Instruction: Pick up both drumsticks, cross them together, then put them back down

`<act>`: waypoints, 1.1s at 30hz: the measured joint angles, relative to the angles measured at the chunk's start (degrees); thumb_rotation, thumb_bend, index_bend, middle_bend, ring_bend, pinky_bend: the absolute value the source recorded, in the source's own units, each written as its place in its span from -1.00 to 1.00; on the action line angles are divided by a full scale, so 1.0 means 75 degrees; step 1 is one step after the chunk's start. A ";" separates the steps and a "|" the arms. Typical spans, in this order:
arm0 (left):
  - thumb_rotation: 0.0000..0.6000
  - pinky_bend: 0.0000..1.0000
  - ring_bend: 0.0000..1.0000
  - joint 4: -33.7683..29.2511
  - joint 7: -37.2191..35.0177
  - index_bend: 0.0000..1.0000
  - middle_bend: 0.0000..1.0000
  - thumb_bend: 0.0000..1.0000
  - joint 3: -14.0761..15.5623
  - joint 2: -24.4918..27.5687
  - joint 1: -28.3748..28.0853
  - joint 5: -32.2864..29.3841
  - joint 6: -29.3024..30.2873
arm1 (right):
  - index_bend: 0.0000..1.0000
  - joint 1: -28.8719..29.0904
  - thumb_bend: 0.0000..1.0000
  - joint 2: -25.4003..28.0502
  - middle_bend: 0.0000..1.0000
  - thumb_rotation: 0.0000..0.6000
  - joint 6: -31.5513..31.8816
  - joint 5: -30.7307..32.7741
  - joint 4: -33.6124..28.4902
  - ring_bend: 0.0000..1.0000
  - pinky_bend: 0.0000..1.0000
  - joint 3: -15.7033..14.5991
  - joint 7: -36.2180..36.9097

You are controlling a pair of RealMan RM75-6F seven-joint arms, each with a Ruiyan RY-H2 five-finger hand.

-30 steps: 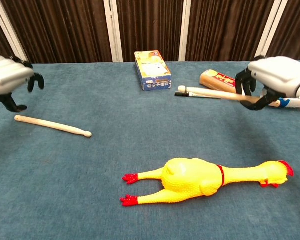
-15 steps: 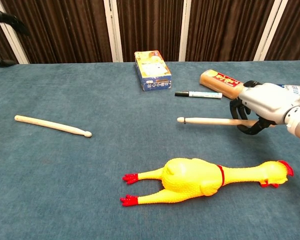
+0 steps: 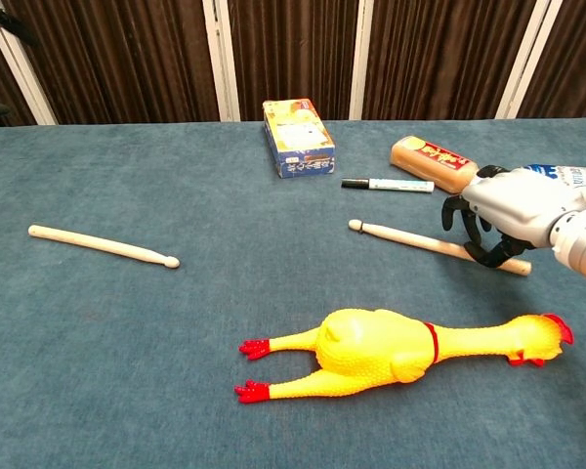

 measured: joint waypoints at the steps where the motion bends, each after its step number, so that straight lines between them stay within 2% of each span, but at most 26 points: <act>1: 1.00 -0.91 -1.00 0.0001 -0.0055 -0.67 -0.99 -0.15 0.0003 0.0000 0.0001 0.0053 0.0018 | -0.34 -0.0006 0.04 0.0029 -0.02 1.00 -0.0022 0.0121 -0.0104 -0.13 -0.90 0.0034 -0.0121; 5: 1.00 -0.91 -1.00 -0.0021 -0.0300 -0.67 -0.99 -0.15 0.0065 0.0043 0.0015 0.0282 0.0075 | -0.41 -0.0023 0.04 0.0134 -0.11 1.00 -0.0094 0.0607 -0.0541 -0.15 -0.90 0.0144 -0.0663; 11: 1.00 -0.91 -1.00 -0.0223 -0.0435 -0.68 -1.00 -0.15 0.0099 0.0180 0.0029 0.0276 0.0088 | -0.67 -0.0017 0.02 0.0345 -0.39 1.00 -0.0026 0.0762 -0.1029 -0.34 -0.90 0.0217 -0.0956; 13: 1.00 -0.91 -1.00 -0.0346 -0.0628 -0.68 -1.00 -0.18 0.0095 0.0264 0.0075 0.0356 0.0113 | -0.72 -0.0040 -0.07 0.0420 -0.48 1.00 0.0135 0.0733 -0.1210 -0.39 -0.90 0.0283 -0.0918; 16: 1.00 -0.95 -1.00 -0.0600 -0.0950 -0.69 -1.00 -0.34 0.0159 0.0484 0.0245 0.0663 0.0222 | -0.75 -0.0137 -0.27 0.0585 -0.59 1.00 0.0570 0.0635 -0.1633 -0.47 -0.90 0.0463 -0.0682; 20: 1.00 -0.99 -1.00 -0.0880 -0.1003 -0.72 -1.00 -0.38 0.0502 0.0836 0.0625 0.1363 0.0593 | -0.85 -0.0400 -0.34 0.0939 -0.71 1.00 0.1262 0.0534 -0.2394 -0.58 -0.90 0.0760 -0.0136; 23: 1.00 -1.00 -1.00 -0.1025 -0.0906 -0.76 -1.00 -0.38 0.0852 0.0997 0.1007 0.1934 0.1115 | -0.96 -0.0651 -0.34 0.1286 -0.78 1.00 0.1547 0.0447 -0.2926 -0.65 -0.91 0.0827 0.0113; 28: 1.00 -1.00 -1.00 -0.1172 -0.0863 -0.79 -1.00 -0.38 0.1534 0.1066 0.1922 0.2839 0.2251 | -1.00 -0.1255 -0.34 0.2012 -0.88 1.00 0.2057 -0.0066 -0.3774 -0.75 -0.93 0.0556 0.0715; 33: 1.00 -1.00 -1.00 -0.1065 -0.1285 -0.80 -1.00 -0.38 0.2136 0.0972 0.2889 0.3541 0.3230 | -1.00 -0.1838 -0.34 0.2660 -0.93 1.00 0.2423 -0.1008 -0.4106 -0.82 -0.93 -0.0188 0.1244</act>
